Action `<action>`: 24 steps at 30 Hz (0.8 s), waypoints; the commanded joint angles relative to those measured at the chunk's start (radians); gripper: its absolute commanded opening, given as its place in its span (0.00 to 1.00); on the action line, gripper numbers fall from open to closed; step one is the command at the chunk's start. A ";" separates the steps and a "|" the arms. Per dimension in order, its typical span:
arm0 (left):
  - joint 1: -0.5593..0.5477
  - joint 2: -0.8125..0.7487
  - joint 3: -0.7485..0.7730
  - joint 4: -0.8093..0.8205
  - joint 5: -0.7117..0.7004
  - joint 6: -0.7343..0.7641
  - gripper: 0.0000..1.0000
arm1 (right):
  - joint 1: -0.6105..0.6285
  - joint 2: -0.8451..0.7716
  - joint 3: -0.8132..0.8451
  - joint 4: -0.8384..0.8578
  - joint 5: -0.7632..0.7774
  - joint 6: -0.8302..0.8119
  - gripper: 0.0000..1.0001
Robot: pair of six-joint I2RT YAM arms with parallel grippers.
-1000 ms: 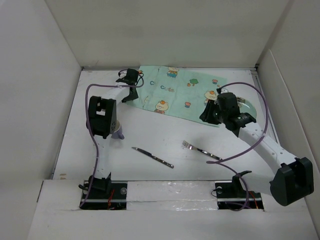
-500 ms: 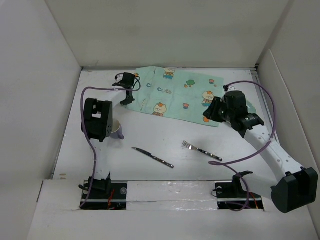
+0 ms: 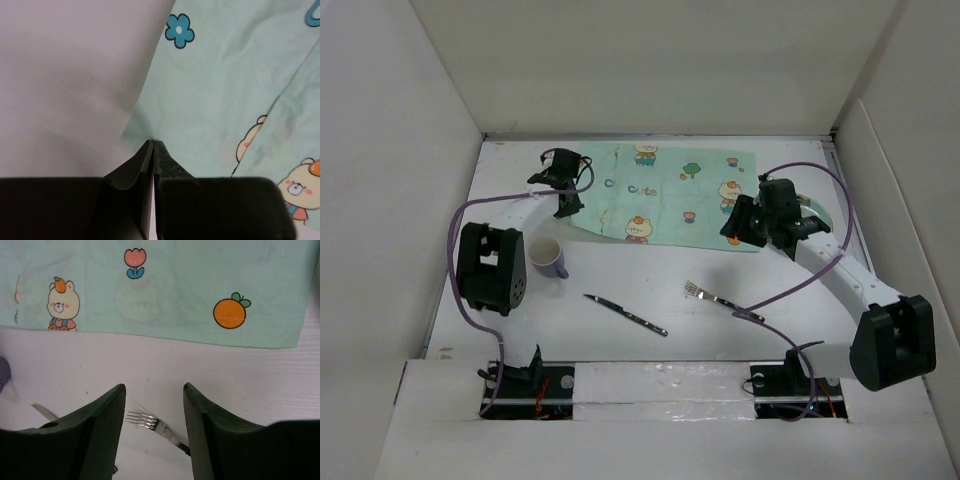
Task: Set the dinner table for one person
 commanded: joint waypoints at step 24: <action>-0.011 -0.189 0.020 -0.087 -0.046 0.076 0.38 | -0.155 -0.088 0.001 0.029 0.065 0.132 0.00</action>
